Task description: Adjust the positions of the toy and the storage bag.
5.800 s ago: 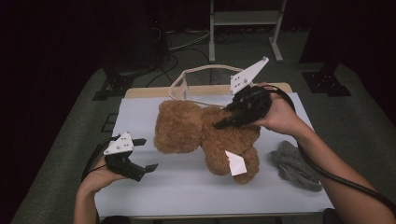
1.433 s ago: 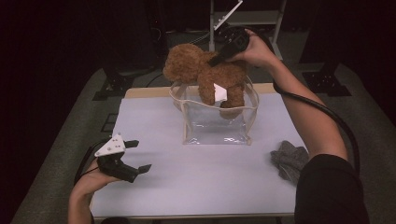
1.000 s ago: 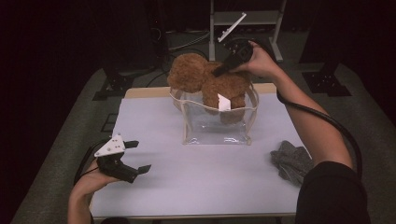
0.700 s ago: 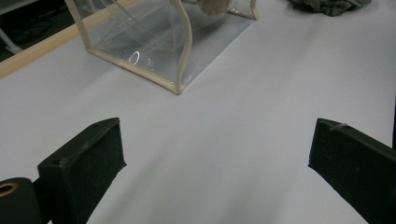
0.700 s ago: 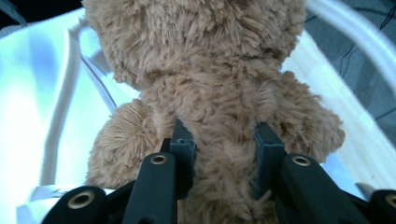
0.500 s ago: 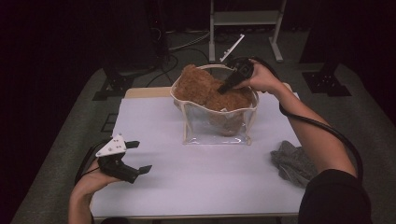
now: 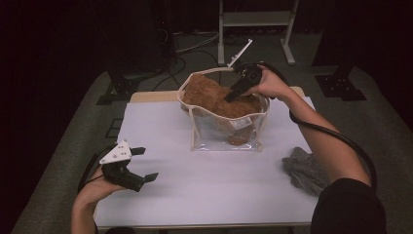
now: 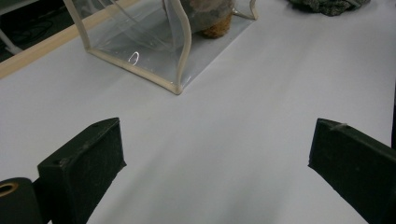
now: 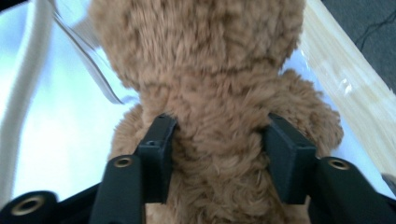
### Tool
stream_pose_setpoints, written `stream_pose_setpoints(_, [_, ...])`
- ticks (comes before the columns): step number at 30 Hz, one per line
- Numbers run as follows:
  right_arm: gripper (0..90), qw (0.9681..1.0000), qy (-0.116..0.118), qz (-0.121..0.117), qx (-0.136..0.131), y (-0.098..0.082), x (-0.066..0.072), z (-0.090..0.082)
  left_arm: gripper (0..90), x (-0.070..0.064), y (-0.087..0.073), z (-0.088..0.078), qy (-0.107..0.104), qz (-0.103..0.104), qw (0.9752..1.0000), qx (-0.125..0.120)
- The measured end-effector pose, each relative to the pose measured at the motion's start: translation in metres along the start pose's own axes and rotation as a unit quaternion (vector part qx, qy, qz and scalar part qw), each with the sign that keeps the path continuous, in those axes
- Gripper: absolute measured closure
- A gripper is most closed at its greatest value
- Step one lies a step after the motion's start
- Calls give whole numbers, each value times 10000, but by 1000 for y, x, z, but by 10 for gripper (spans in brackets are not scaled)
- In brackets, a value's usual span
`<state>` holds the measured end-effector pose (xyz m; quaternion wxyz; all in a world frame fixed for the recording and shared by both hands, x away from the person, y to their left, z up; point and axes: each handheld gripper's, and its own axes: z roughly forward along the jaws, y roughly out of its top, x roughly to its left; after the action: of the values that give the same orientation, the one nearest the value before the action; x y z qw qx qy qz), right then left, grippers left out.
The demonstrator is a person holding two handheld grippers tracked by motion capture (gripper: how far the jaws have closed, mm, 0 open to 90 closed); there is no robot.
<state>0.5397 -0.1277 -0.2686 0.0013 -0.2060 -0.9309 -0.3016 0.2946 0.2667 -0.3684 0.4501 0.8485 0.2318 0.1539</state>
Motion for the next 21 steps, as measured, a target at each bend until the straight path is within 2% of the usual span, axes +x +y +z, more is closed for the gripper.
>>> stream_pose_setpoints(2, [428,9999,49,-59,-149,4,1,-2,25,0,0,0,1,16,10000,-10])
stream_pose_setpoints(3, [403,9992,112,-119,-356,11,3,-4,25,0,0,0,7,12,10000,-8])
stream_pose_setpoints(4, [403,9992,112,-119,-356,11,3,-4,25,0,0,0,4,-2,10000,-6])
stream_pose_setpoints(5, [393,9985,101,-203,-506,20,8,-3,25,0,0,0,-5,-9,10000,-5])
stream_pose_setpoints(7, [393,9979,96,-244,-584,24,10,-2,25,0,0,0,-1,4,10000,6])
stream_pose_setpoints(15, [396,9907,142,-594,-1217,55,27,9,25,0,0,0,-5,34,10000,-4])
stream_pose_setpoints(21, [416,9889,129,-623,-1340,63,31,23,25,0,0,0,-13,32,10000,3])
